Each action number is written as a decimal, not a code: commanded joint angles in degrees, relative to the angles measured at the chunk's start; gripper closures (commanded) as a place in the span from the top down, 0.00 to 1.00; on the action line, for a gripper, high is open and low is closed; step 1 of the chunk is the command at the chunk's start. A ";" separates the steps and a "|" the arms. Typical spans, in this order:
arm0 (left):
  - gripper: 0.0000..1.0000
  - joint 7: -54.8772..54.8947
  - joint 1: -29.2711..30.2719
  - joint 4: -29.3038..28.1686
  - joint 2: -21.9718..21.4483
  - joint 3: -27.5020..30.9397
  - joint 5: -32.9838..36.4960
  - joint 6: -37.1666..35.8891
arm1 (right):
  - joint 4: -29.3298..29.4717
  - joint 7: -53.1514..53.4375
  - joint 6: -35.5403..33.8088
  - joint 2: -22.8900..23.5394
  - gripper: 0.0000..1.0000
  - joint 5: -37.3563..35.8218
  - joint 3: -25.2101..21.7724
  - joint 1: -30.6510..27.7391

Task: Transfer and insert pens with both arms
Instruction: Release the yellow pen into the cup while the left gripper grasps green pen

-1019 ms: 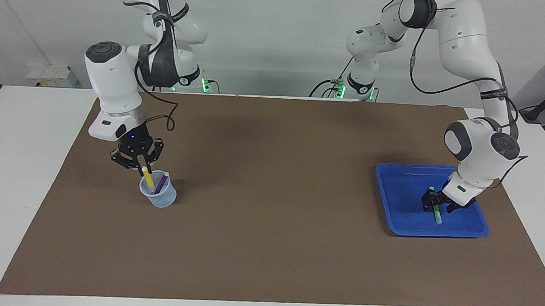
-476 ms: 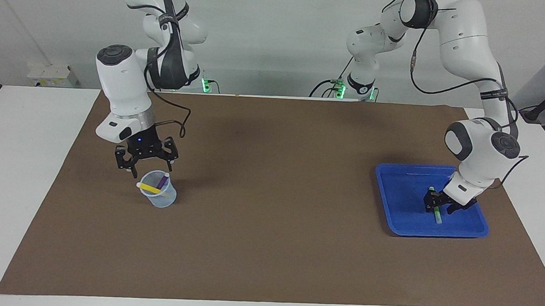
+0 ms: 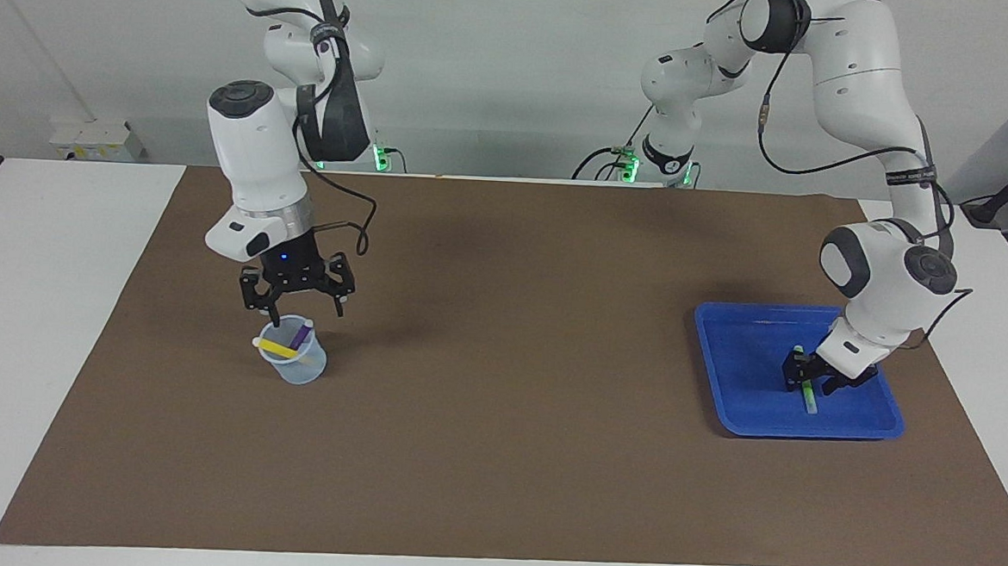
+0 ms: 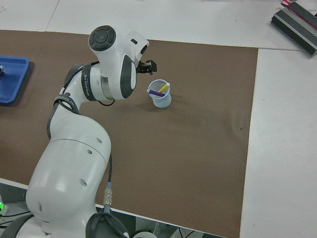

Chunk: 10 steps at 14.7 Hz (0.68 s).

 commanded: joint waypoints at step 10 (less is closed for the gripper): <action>0.00 0.92 0.23 1.33 -0.43 -0.65 0.89 -2.98 | 6.08 13.09 0.83 2.42 1.00 19.86 0.47 9.01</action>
